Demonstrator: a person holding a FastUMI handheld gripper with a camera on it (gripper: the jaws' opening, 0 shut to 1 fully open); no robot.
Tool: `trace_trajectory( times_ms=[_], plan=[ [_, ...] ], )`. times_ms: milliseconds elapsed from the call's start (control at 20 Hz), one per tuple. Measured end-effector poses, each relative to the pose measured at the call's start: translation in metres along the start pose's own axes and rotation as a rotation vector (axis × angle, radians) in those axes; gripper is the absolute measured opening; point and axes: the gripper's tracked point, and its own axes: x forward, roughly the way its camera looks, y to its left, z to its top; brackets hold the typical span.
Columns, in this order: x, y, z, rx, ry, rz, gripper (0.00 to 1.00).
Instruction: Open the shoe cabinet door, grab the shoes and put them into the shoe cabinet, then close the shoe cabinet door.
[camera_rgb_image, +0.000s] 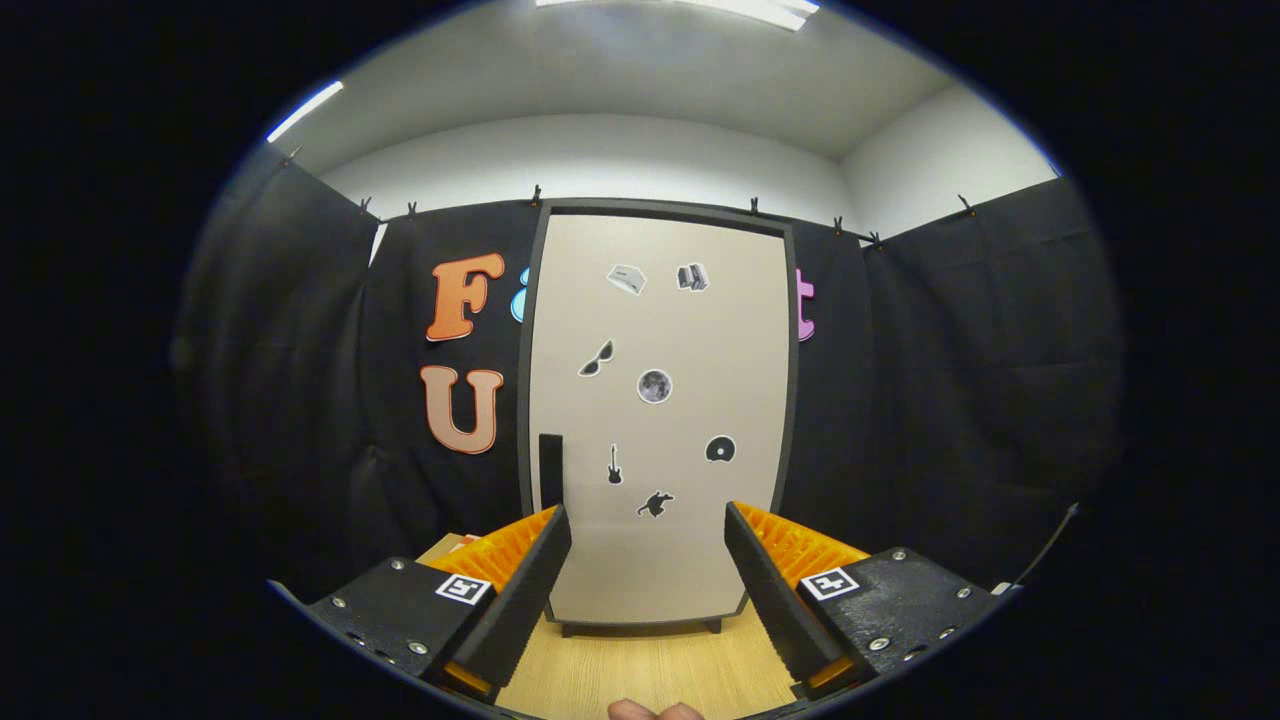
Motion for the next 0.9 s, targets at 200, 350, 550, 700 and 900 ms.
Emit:
trace_trajectory(
  times_ms=[200,350,550,700,900],
  plan=[
    [-0.020,-0.031,0.005,0.023,-0.013,0.018,0.97],
    [-0.033,-0.055,0.010,0.030,-0.028,0.026,0.97],
    [-0.045,-0.078,0.011,0.054,-0.036,0.033,0.97],
    [-0.046,-0.084,0.006,0.083,-0.020,0.041,0.97],
    [-0.052,-0.082,0.010,0.105,-0.028,0.049,0.97]
  ],
)
